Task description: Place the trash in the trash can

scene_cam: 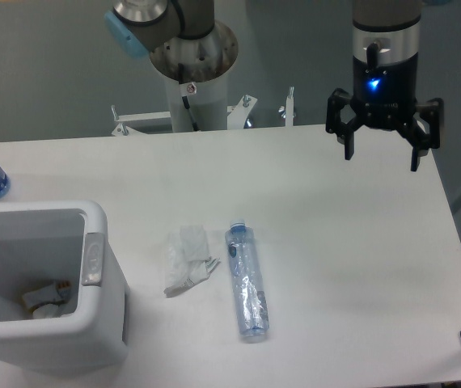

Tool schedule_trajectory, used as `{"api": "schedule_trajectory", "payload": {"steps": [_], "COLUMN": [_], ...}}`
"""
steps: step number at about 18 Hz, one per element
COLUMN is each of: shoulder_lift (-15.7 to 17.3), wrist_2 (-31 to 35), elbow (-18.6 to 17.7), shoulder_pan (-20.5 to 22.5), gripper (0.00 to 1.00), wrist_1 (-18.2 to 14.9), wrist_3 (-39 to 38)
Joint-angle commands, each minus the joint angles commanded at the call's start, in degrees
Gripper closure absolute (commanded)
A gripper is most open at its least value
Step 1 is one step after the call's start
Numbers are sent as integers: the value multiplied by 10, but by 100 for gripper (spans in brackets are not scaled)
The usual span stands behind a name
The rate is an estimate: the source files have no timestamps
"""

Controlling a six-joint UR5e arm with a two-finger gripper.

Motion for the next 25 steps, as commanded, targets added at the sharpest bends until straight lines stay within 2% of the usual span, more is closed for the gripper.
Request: {"api": "schedule_trajectory", "payload": {"steps": [7, 12, 17, 22, 25], "shoulder_lift": [7, 35, 50, 47, 21], "wrist_2": [5, 4, 4, 4, 4], "elbow": [-8, -79, -154, -198, -215], "shoulder_pan": [-3, -12, -50, -104, -145], "gripper": [0, 0, 0, 0, 0], "wrist_1": [-1, 17, 90, 92, 93], "wrist_3": [0, -1, -81, -126, -137]}}
